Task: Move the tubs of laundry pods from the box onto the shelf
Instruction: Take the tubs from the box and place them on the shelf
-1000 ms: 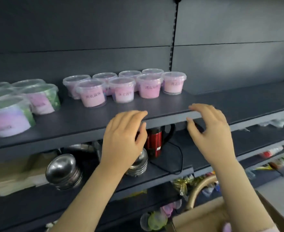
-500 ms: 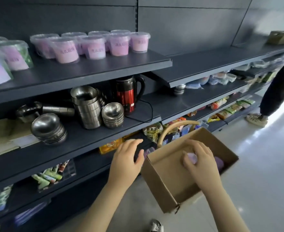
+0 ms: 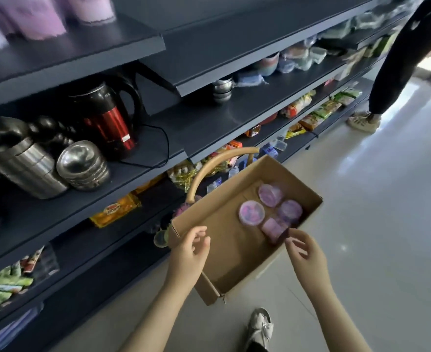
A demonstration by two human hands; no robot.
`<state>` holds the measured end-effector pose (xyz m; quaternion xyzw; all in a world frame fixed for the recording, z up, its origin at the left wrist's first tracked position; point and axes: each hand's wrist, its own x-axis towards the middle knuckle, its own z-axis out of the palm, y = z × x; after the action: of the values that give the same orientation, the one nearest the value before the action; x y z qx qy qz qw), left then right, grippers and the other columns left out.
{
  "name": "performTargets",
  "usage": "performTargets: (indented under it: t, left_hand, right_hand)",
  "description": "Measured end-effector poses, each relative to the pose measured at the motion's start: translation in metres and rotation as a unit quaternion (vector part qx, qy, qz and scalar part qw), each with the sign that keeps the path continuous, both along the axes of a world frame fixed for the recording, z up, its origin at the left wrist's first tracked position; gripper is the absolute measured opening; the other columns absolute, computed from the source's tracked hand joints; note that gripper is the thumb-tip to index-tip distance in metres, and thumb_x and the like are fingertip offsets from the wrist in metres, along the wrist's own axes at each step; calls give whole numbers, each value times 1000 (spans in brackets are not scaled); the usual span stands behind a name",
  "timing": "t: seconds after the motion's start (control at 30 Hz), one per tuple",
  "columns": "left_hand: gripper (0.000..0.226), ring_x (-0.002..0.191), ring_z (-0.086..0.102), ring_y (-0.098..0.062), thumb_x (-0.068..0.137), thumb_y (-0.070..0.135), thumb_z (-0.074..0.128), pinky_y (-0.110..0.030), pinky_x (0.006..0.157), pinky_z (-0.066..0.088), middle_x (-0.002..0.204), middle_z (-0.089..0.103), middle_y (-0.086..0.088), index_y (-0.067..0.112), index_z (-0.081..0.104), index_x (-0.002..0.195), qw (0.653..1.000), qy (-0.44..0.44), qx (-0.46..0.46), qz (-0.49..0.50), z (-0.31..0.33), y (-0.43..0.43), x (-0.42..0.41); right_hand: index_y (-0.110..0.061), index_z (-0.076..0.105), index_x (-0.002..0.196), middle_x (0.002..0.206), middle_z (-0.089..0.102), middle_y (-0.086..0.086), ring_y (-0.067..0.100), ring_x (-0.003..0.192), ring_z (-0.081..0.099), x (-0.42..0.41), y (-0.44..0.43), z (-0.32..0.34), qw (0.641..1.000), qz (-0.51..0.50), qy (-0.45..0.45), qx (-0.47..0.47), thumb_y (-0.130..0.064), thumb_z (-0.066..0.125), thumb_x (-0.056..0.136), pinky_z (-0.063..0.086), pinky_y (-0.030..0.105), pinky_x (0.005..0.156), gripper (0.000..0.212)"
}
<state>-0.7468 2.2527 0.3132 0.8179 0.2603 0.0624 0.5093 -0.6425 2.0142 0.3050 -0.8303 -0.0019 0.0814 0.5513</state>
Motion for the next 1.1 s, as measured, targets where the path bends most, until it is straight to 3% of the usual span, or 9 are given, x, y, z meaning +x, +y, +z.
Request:
performTargets:
  t: [0.07,0.23,0.4,0.5,0.6,0.77,0.93,1.03,1.1]
  left_hand:
    - [17,106,57,0,96,28,56,-16,86,46,109,60,19,42,56,107,999,22,-42,21,-16,-13,29]
    - [17,100,58,3,95,27,56,-3,70,42,102,61,21,33,58,111,994,71,-75,39,-56,-29,88]
    - [23,98,58,3,96,24,57,-2,73,42,108,63,9,21,60,118,986,119,-111,28,-107,-17,142]
    - [24,94,58,-1,95,19,58,-1,71,42,107,62,3,15,60,119,980,142,-136,19,-148,-4,177]
    - [22,88,58,3,95,18,59,-2,68,44,101,61,7,14,59,117,971,170,-166,18,-190,8,208]
    - [21,89,58,4,94,27,60,-18,77,47,106,62,8,22,58,115,951,216,-220,-2,-254,26,251]
    - [35,101,55,-1,91,36,62,-30,92,46,124,59,4,26,53,124,930,267,-249,-41,-298,34,287]
    - [59,122,49,-11,89,43,63,-42,106,40,141,48,2,26,40,142,908,301,-289,-44,-313,36,306]
    - [69,126,47,-13,87,49,63,-40,104,42,147,43,4,29,33,147,892,317,-318,-53,-321,37,316]
  right_hand:
    - [-34,61,99,100,66,-15,9,96,63,25,-12,-17,1000,-1,29,5,-12,61,93,45,16,73,22]
    - [-18,59,117,109,65,-5,13,102,62,74,-19,-69,989,-66,125,35,-15,59,95,44,13,73,22]
    - [-29,53,121,116,59,-14,-1,102,58,110,2,-126,970,-125,196,75,-21,60,95,42,11,74,29]
    - [-22,46,139,128,53,-8,9,114,54,128,22,-162,954,-168,234,88,-27,60,95,43,15,84,47]
    - [-20,32,148,139,44,-4,8,119,47,141,39,-196,942,-211,248,78,-30,59,95,39,23,97,60]
    - [-21,15,155,158,28,4,19,142,31,160,52,-247,925,-270,266,29,-40,60,93,28,30,113,79]
    - [-17,26,152,149,43,8,21,132,46,172,62,-280,911,-310,271,1,-37,59,94,36,28,107,70]
    - [-21,42,144,134,56,2,0,102,58,176,67,-286,922,-311,232,14,-26,59,95,46,13,87,53]
    - [-23,46,142,133,53,1,4,106,57,180,68,-286,929,-295,222,19,-23,59,96,47,21,93,48]
